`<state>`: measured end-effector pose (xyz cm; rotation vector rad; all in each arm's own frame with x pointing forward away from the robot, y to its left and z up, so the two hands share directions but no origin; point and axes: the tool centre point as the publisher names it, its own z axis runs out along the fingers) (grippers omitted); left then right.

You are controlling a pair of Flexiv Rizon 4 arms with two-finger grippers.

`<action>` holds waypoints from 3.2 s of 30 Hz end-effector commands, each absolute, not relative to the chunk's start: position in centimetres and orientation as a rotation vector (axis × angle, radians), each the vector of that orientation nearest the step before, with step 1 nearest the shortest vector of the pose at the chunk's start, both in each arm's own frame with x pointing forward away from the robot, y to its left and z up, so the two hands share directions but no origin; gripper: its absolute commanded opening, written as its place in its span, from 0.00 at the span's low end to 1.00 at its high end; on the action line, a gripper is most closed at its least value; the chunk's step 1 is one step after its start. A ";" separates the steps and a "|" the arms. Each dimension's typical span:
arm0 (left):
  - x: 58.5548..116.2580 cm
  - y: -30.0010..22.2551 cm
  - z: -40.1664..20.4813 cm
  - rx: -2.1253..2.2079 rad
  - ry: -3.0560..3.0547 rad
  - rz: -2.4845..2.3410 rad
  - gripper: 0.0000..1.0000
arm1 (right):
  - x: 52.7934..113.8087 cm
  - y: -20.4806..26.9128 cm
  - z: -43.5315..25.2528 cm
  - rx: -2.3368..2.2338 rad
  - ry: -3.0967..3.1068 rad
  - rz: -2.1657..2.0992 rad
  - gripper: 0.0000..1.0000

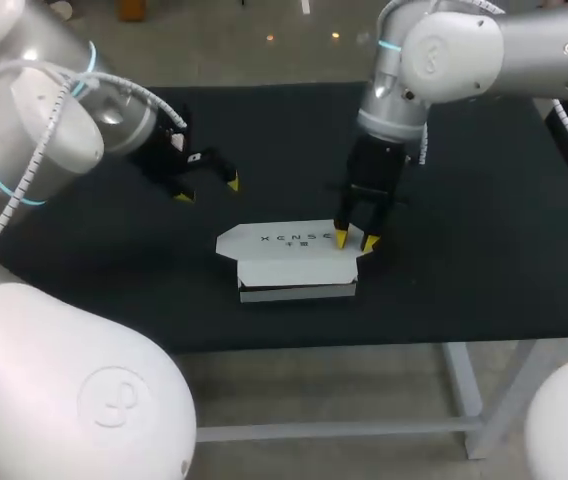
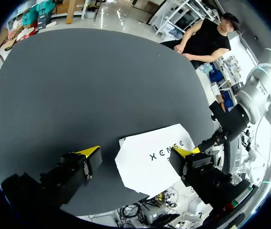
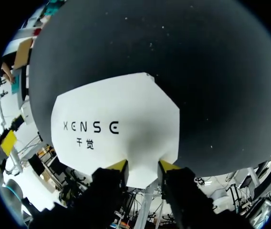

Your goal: Assemble the packaging by folding the flat box into shape, placing the metal phone stand inside, and closing the box properly

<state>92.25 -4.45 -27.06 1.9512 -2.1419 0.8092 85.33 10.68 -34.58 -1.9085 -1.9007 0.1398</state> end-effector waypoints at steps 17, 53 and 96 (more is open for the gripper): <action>92.9 -6.5 -27.8 2.525 -1.533 0.183 1.00 | 84.7 10.6 -34.6 -1.951 -1.902 0.096 0.43; 87.3 -8.5 -33.7 2.355 -1.804 0.224 0.45 | 84.3 10.9 -35.4 -2.011 -1.911 -0.015 0.44; 86.1 -9.1 -35.3 2.316 -1.907 0.267 0.45 | 85.5 10.4 -37.1 -2.130 -1.927 -0.187 0.47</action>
